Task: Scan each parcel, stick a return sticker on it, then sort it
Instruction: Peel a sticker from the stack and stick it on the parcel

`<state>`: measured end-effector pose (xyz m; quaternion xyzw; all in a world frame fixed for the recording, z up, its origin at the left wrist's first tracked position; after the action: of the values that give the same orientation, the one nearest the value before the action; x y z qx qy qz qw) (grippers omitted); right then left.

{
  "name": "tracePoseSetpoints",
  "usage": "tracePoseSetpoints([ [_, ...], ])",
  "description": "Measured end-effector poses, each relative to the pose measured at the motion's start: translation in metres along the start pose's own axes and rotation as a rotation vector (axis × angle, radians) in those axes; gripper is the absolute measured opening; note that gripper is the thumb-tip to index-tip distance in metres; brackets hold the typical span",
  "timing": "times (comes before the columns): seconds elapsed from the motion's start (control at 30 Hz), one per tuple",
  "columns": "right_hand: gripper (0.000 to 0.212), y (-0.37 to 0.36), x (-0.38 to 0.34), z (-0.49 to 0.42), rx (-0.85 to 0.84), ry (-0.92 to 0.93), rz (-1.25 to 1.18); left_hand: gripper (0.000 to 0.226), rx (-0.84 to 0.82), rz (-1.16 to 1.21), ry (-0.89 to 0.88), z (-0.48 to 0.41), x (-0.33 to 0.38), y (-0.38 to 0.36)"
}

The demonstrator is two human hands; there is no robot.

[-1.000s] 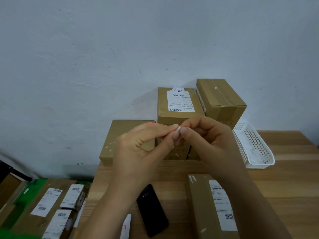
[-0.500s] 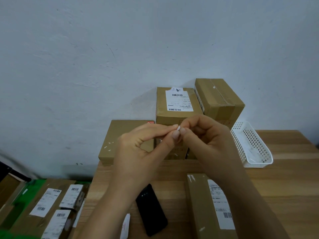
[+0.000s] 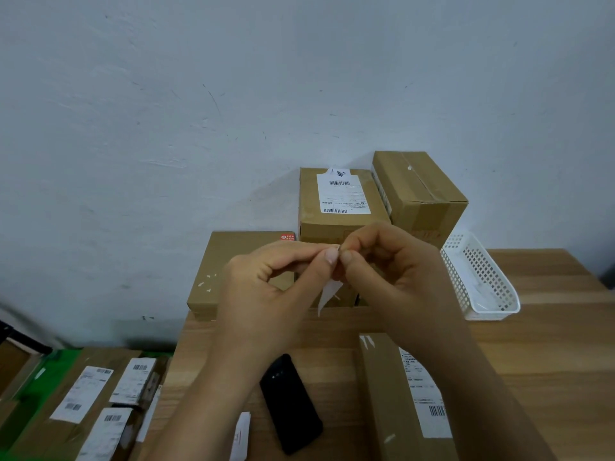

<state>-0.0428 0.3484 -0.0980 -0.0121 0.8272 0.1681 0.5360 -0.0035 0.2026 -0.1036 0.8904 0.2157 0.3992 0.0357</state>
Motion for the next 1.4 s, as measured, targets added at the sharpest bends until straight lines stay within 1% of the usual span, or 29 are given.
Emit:
tracePoseSetpoints([
  [0.1,0.008,-0.001,-0.001,0.000,-0.013,-0.043,-0.130,0.010,-0.010,0.138,0.078,0.000,0.000,-0.001],
  [0.17,0.007,-0.001,-0.002,0.000,-0.014,-0.075,-0.211,0.018,-0.027,0.290,0.160,0.000,0.000,-0.001],
  [0.23,0.006,-0.001,-0.001,0.000,-0.002,-0.098,-0.255,0.022,-0.052,0.333,0.174,0.000,-0.002,-0.001],
  [0.43,0.019,-0.002,-0.005,0.000,0.028,-0.120,-0.290,0.018,-0.007,0.168,0.061,-0.002,-0.011,-0.001],
  [0.5,0.024,-0.003,-0.006,-0.001,0.002,-0.139,-0.331,0.018,0.023,0.125,0.030,-0.003,-0.012,0.000],
  [0.57,0.027,-0.005,-0.006,-0.001,-0.057,-0.161,-0.404,0.016,0.068,0.118,0.045,-0.004,-0.014,0.002],
  [0.63,0.025,-0.007,-0.006,-0.001,-0.093,-0.185,-0.470,0.019,0.100,0.105,0.049,-0.005,-0.014,0.004],
  [0.77,0.019,-0.010,-0.003,-0.001,-0.100,-0.243,-0.554,0.022,0.117,0.088,0.047,-0.007,-0.015,0.004],
  [0.9,0.017,-0.012,-0.004,-0.002,-0.116,-0.285,-0.617,0.028,0.103,0.098,0.096,-0.008,-0.013,0.002],
  [0.97,0.016,-0.012,-0.004,-0.003,-0.121,-0.303,-0.621,0.030,0.079,0.173,0.173,-0.009,-0.010,0.001],
  [1.07,0.011,-0.012,-0.003,-0.004,-0.126,-0.315,-0.568,0.025,0.067,0.217,0.232,-0.009,-0.007,0.001],
  [1.2,0.014,-0.008,-0.001,-0.006,-0.126,-0.329,-0.459,0.023,0.075,0.204,0.309,-0.010,-0.008,0.003],
  [1.33,0.017,-0.004,0.000,-0.007,-0.123,-0.296,-0.358,0.027,0.068,0.155,0.352,-0.012,-0.007,0.004],
  [1.4,0.015,-0.002,-0.002,-0.007,-0.134,-0.281,-0.330,0.023,0.066,0.149,0.367,-0.013,-0.008,0.002],
])
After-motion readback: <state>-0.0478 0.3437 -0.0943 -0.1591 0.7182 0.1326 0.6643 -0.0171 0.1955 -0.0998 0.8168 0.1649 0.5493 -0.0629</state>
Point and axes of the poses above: each hand's wrist, its own z-axis away from the middle knuckle, its own y-axis out of the back of the hand, x = y × z, the point moved 1 cm from there along -z, towards the middle knuckle, and after that the axes turned 8 degrees about -y, right-handed, at the moved point
